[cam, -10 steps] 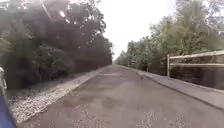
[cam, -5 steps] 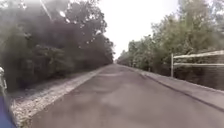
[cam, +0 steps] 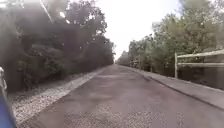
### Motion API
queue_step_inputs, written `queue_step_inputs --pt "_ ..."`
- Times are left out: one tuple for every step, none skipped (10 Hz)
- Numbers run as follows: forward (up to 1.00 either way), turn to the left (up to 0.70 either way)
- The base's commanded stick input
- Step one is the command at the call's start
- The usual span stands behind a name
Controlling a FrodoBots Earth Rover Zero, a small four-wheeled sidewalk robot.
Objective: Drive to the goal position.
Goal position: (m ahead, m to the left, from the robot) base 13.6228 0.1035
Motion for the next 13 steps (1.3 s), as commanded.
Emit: queue_step_inputs --pt "0.70 0.00" --pt "0.70 0.00" --pt "0.70 0.00" --pt "0.70 0.00" --pt "0.70 0.00" --pt "0.70 0.00" --pt "0.70 0.00" --pt "0.70 0.00" --pt "0.70 0.00" --pt "0.70 0.00" --pt "0.70 0.00" --pt "0.70 0.00" --pt "0.70 0.00"
